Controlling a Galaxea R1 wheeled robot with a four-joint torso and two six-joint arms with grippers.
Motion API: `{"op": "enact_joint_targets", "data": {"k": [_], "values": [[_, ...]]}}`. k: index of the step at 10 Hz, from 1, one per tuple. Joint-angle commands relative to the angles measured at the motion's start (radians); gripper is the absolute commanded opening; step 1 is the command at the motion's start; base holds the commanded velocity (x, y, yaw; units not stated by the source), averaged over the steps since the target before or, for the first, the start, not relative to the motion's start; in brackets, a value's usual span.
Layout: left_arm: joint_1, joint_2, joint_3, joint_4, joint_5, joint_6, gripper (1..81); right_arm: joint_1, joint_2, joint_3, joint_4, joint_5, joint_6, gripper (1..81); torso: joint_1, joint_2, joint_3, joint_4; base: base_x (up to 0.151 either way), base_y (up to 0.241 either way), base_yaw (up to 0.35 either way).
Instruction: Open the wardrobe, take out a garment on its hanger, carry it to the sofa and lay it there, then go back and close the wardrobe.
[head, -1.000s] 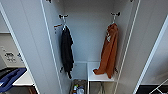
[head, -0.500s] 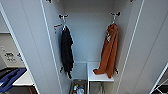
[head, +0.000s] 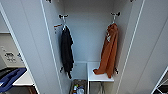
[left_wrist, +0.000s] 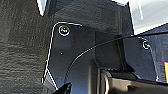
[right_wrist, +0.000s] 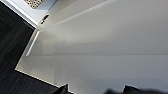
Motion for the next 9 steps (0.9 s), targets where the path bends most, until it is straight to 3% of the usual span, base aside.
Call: {"op": "enact_joint_targets", "data": {"k": [1,3,9], "values": [[-0.034,-0.008,0.001,0.012,0.04,-0.001,81.1,0.107,-0.173,0.266,0.188,0.047,0.058,81.1,0.0,0.0,0.0,0.0,0.0,0.0,0.0],[-0.034,-0.006,-0.001,0.012,0.04,0.0,81.1,0.107,-0.215,0.297,0.309,0.151,0.086,81.1,0.0,0.0,0.0,0.0,0.0,0.0,0.0],[-0.034,-0.008,0.001,0.012,0.041,0.0,81.1,0.003,-0.311,0.214,0.758,0.603,0.084,81.1,0.0,0.0,0.0,0.0,0.0,0.0,0.0]]}}
